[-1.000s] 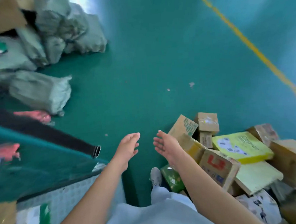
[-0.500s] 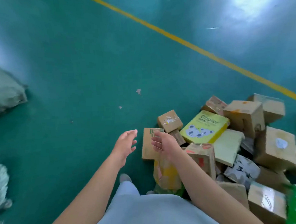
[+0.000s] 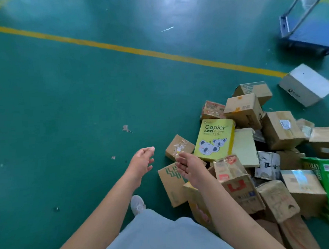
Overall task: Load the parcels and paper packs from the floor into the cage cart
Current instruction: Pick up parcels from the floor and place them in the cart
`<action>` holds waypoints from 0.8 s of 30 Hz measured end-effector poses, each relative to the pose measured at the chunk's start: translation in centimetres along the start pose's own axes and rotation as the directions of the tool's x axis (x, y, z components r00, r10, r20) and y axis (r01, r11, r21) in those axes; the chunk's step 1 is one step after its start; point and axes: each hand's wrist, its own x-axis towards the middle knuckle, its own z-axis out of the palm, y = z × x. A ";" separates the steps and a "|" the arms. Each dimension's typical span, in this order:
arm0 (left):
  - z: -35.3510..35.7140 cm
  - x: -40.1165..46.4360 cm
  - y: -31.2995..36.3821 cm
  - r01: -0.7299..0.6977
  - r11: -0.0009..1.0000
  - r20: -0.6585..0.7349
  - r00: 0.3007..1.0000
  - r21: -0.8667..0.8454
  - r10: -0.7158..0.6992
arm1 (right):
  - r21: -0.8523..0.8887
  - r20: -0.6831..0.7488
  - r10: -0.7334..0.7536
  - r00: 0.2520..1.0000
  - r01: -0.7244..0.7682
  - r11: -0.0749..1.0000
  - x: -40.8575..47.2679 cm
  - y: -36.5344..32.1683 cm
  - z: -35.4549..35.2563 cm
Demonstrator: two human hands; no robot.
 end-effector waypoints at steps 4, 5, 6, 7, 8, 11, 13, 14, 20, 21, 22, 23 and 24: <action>-4.2 3.0 4.4 -0.008 0.999 0.043 0.999 0.046 0.006 | 0.055 -0.014 -0.019 1.000 0.019 0.998 0.2 -2.1 5.0; -4.7 3.7 5.2 -0.012 0.999 0.058 0.998 0.052 0.009 | 0.067 -0.025 -0.031 0.999 0.033 0.997 0.4 -2.6 5.7; -5.0 4.5 5.7 -0.013 0.998 0.074 0.997 0.055 0.009 | 0.078 -0.033 -0.043 0.999 0.045 0.996 0.6 -3.1 6.1; -5.1 5.6 6.6 -0.011 0.998 0.101 0.995 0.066 0.005 | 0.098 -0.049 -0.055 0.997 0.059 0.993 1.1 -3.9 6.6; -5.1 6.4 7.2 -0.010 0.997 0.122 0.992 0.078 0.000 | 0.106 -0.057 -0.064 0.996 0.070 0.992 1.6 -4.4 6.8; -4.0 9.6 9.3 0.004 0.994 0.171 0.985 0.110 -0.023 | 0.163 -0.111 -0.068 0.991 0.086 0.983 3.7 -6.3 7.1; -3.3 11.4 10.7 0.009 0.991 0.203 0.979 0.134 -0.036 | 0.203 -0.140 -0.060 0.988 0.088 0.975 4.9 -7.4 7.3; -3.0 12.5 11.5 0.009 0.989 0.224 0.974 0.147 -0.042 | 0.232 -0.149 -0.057 0.987 0.091 0.968 5.7 -8.0 7.4; -0.5 20.6 20.0 -0.036 0.977 0.265 0.964 0.212 -0.022 | 0.357 -0.173 -0.072 0.982 0.131 0.925 11.6 -15.9 9.2; 0.2 22.1 21.9 -0.049 0.970 0.270 0.963 0.238 -0.017 | 0.380 -0.176 -0.079 0.981 0.142 0.914 12.7 -17.9 9.4; 1.4 23.9 24.2 -0.072 0.958 0.282 0.959 0.279 -0.010 | 0.401 -0.184 -0.088 0.979 0.156 0.903 14.3 -20.4 9.5; 2.5 25.5 26.4 -0.085 0.948 0.297 0.955 0.308 -0.010 | 0.429 -0.186 -0.096 0.978 0.169 0.887 15.5 -22.8 9.5; 3.1 26.4 27.9 -0.090 0.936 0.300 0.954 0.340 -0.017 | 0.450 -0.192 -0.104 0.976 0.182 0.875 16.1 -24.5 9.4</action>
